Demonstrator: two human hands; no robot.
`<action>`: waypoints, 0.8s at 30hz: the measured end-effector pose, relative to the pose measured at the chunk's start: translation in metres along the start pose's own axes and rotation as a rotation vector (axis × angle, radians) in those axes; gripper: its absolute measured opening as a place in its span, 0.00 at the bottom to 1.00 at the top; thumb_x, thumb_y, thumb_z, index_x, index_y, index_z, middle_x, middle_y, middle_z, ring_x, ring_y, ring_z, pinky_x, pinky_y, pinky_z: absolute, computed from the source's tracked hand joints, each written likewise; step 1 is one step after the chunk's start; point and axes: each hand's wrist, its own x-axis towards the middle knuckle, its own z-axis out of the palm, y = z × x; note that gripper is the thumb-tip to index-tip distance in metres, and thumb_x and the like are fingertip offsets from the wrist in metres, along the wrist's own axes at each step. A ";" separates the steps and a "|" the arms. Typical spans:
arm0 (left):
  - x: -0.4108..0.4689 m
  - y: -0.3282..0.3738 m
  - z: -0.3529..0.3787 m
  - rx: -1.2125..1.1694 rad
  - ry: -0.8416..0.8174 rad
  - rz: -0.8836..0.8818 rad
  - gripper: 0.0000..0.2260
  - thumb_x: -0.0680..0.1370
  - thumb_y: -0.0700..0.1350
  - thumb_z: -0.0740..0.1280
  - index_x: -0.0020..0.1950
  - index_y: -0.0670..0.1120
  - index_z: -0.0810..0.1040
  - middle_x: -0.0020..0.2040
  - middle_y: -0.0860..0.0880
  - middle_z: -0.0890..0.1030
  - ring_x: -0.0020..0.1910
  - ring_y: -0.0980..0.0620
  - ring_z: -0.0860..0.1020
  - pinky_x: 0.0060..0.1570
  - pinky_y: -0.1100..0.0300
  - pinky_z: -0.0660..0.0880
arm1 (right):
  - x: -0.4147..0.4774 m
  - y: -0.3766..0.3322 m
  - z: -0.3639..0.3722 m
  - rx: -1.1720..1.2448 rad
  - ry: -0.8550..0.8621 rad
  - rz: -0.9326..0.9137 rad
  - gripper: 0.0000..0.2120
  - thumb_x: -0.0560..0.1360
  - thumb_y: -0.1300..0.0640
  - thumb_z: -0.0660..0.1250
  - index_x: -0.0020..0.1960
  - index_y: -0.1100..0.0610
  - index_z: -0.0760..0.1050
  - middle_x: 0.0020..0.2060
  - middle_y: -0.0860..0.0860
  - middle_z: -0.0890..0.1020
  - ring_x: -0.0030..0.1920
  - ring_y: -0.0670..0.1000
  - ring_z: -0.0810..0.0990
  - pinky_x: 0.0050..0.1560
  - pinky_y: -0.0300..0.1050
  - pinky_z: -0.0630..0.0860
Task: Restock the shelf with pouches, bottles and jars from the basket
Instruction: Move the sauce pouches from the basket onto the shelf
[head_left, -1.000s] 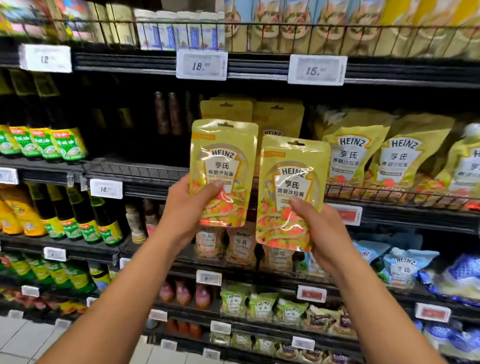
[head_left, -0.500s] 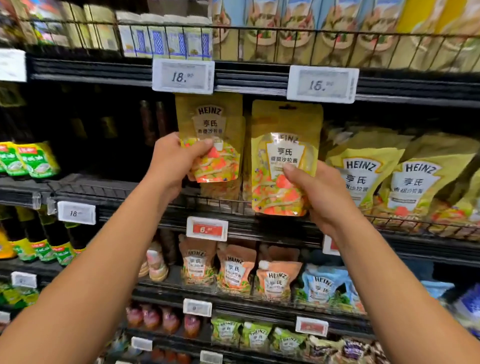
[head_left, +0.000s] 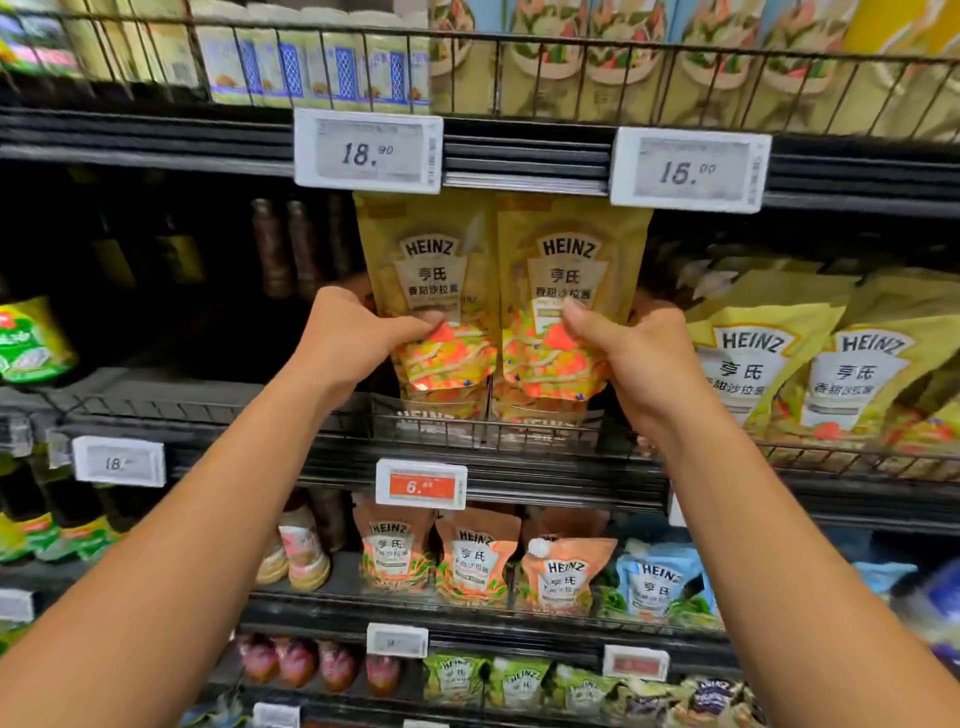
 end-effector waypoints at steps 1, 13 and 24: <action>0.000 0.000 -0.002 0.020 -0.004 0.007 0.12 0.66 0.43 0.82 0.46 0.50 0.85 0.44 0.56 0.87 0.46 0.59 0.85 0.40 0.70 0.79 | 0.001 0.001 0.000 -0.019 0.013 0.001 0.19 0.65 0.53 0.80 0.52 0.60 0.82 0.45 0.53 0.88 0.47 0.54 0.88 0.48 0.51 0.84; -0.007 -0.008 -0.019 0.170 -0.052 0.059 0.11 0.65 0.47 0.82 0.43 0.54 0.84 0.41 0.61 0.86 0.45 0.62 0.84 0.41 0.70 0.78 | -0.010 0.013 0.008 -0.301 -0.009 -0.128 0.08 0.71 0.60 0.78 0.43 0.50 0.82 0.36 0.40 0.87 0.41 0.43 0.86 0.38 0.36 0.81; -0.019 -0.027 -0.016 0.156 -0.111 0.013 0.27 0.62 0.51 0.83 0.56 0.57 0.76 0.48 0.56 0.86 0.47 0.59 0.84 0.45 0.60 0.82 | -0.022 0.019 0.007 -0.486 0.125 -0.181 0.19 0.70 0.55 0.79 0.51 0.44 0.71 0.45 0.42 0.85 0.45 0.39 0.85 0.43 0.37 0.82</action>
